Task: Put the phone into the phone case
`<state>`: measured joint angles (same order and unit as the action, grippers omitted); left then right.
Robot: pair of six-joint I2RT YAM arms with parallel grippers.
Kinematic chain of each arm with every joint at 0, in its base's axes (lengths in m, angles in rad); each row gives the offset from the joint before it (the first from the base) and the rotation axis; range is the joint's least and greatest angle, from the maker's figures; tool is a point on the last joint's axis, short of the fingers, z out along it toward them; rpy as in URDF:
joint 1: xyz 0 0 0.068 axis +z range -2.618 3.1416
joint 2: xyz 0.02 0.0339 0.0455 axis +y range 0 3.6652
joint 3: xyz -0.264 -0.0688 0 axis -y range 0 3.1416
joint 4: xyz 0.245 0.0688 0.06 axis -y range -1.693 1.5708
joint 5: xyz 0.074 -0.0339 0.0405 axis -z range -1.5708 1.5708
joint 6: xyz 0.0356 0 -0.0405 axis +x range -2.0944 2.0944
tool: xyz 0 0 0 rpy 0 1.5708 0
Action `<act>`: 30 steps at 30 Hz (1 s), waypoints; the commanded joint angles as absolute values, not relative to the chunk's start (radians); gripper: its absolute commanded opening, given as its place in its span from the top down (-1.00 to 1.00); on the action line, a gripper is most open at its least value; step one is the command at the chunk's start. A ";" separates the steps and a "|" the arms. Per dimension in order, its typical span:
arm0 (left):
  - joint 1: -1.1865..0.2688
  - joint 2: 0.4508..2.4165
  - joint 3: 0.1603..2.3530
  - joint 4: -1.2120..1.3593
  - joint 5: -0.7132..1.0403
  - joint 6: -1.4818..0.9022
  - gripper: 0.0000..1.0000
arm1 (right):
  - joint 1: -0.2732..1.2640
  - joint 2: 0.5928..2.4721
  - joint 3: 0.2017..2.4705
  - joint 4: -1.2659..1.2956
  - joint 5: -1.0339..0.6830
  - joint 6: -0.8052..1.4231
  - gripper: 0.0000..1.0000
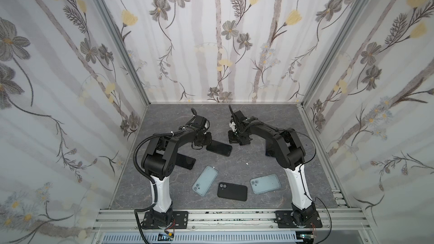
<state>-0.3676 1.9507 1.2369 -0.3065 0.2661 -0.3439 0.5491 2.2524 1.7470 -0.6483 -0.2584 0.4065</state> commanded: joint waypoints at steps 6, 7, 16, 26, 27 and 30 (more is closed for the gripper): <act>-0.368 1.936 1.243 -0.316 0.263 -0.350 0.62 | 0.556 2.247 1.799 -0.746 -0.235 0.377 0.79; -0.367 1.935 1.243 -0.316 0.265 -0.350 0.62 | 0.557 2.241 1.801 -0.746 -0.232 0.375 0.78; -0.368 1.927 1.237 -0.313 0.265 -0.354 0.62 | 0.587 2.197 1.743 -0.749 -0.225 0.377 0.77; -0.371 1.937 1.230 -0.296 0.287 -0.364 0.60 | 0.588 2.192 1.694 -0.712 -0.235 0.394 0.78; -0.373 1.940 1.230 -0.297 0.285 -0.362 0.60 | 0.588 2.196 1.694 -0.713 -0.239 0.393 0.78; -0.374 1.944 1.230 -0.299 0.284 -0.364 0.59 | 0.590 2.197 1.683 -0.708 -0.243 0.397 0.81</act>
